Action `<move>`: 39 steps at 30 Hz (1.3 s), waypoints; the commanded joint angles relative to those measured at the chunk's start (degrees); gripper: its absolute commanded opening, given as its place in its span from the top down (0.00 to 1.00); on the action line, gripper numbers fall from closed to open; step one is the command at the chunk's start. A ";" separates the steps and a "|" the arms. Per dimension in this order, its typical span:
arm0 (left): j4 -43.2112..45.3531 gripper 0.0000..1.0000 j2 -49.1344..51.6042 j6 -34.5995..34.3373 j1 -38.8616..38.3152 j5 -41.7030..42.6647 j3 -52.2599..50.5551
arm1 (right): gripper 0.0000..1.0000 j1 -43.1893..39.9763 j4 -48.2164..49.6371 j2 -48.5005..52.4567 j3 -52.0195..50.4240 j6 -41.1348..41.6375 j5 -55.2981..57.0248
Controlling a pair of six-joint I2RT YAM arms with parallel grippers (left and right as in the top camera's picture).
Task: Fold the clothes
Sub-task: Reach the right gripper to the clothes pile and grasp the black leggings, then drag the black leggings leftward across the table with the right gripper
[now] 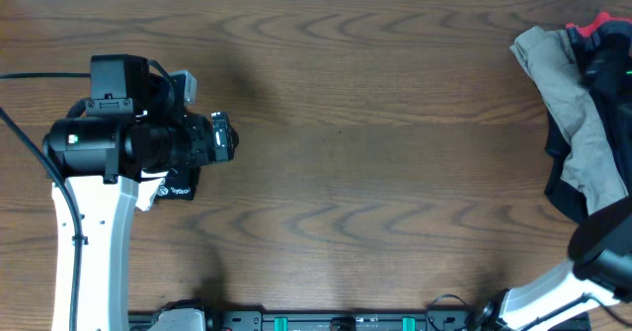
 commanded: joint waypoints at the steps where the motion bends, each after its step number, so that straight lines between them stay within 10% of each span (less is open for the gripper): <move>1: -0.22 0.02 -0.09 0.50 -0.13 0.79 1.16 | 0.19 -3.89 3.39 3.91 1.81 1.29 -5.20; 19: -0.28 0.02 -0.09 0.17 -0.13 0.81 1.16 | 0.46 -4.63 20.39 20.09 1.81 4.50 -5.55; 22: -0.31 0.02 -0.09 -0.24 -0.13 0.83 1.16 | 0.82 -4.02 20.70 20.46 1.81 4.52 -6.03; 25: -0.52 0.02 -0.09 -0.59 -0.13 0.81 1.16 | 0.99 -3.41 21.27 18.47 2.05 4.48 -13.18; 39: -0.44 0.02 -1.88 -0.26 -0.11 0.94 1.75 | 0.99 17.38 16.98 -4.46 2.25 -1.62 -34.69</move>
